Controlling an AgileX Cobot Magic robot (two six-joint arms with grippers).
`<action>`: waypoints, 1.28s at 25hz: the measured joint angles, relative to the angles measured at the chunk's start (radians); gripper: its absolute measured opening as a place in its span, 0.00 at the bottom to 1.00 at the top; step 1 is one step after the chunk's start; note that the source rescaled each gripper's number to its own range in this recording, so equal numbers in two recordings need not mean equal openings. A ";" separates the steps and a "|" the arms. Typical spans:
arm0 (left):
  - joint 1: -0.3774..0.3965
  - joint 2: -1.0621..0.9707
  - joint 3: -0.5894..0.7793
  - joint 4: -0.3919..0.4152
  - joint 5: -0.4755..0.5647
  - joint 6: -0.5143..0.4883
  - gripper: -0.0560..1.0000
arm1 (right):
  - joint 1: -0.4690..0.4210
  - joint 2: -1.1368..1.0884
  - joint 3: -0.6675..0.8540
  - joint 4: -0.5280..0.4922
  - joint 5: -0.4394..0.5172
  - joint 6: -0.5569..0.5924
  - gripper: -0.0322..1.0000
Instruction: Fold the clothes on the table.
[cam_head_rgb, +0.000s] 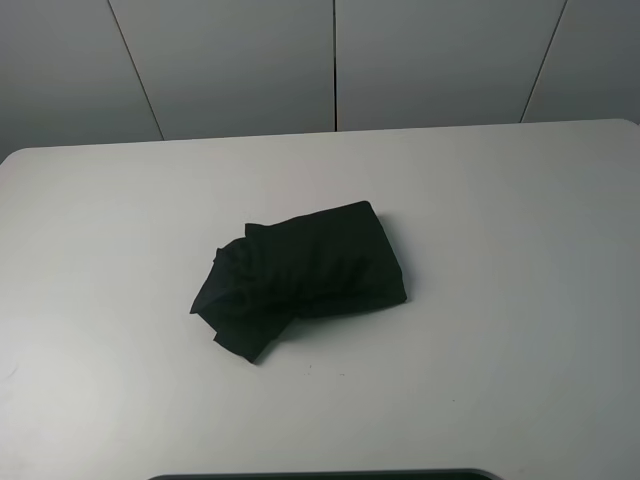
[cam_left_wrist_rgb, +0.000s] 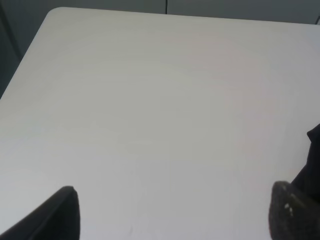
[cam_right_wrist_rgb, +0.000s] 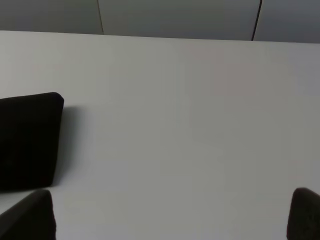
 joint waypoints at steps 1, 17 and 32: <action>0.002 0.000 0.000 0.000 0.000 0.000 0.98 | -0.001 0.000 0.000 -0.002 0.000 0.000 1.00; 0.006 0.000 0.000 0.000 0.000 0.000 0.98 | -0.002 0.000 0.000 -0.004 0.000 0.030 1.00; 0.006 0.000 0.000 0.000 0.000 0.000 0.98 | -0.002 0.000 0.000 0.000 0.000 0.057 1.00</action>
